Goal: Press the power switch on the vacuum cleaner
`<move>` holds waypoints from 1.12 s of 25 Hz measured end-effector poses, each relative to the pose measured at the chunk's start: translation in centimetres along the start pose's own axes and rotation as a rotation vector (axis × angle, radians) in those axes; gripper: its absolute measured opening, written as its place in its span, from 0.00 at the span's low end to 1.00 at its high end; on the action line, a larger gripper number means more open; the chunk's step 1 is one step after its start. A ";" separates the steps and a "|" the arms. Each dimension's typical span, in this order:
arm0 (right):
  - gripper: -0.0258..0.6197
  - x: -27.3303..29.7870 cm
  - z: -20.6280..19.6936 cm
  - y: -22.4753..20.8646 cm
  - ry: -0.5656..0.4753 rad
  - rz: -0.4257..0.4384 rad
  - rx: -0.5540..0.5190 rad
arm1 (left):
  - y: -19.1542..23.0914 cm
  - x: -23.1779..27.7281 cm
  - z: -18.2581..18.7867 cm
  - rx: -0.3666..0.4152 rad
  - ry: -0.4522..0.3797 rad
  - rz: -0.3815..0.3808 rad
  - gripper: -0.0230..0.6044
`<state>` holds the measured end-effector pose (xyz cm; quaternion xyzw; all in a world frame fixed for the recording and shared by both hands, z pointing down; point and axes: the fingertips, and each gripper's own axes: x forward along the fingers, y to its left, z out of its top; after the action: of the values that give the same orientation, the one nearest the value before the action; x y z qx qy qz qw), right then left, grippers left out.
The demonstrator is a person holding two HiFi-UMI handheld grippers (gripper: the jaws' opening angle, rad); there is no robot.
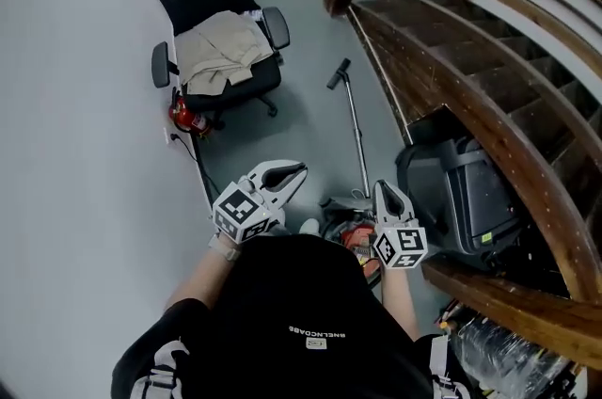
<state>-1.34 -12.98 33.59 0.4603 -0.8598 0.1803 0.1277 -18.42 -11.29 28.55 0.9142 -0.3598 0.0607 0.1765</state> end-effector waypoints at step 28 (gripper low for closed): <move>0.09 4.4 9.9 13.8 -0.188 0.277 -0.179 | 4.6 -6.7 4.8 0.016 -0.151 0.138 0.06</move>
<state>-15.88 -13.47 23.68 0.3390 -0.9358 0.0749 0.0611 -26.51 -11.89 23.77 0.8906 -0.4337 0.0063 0.1370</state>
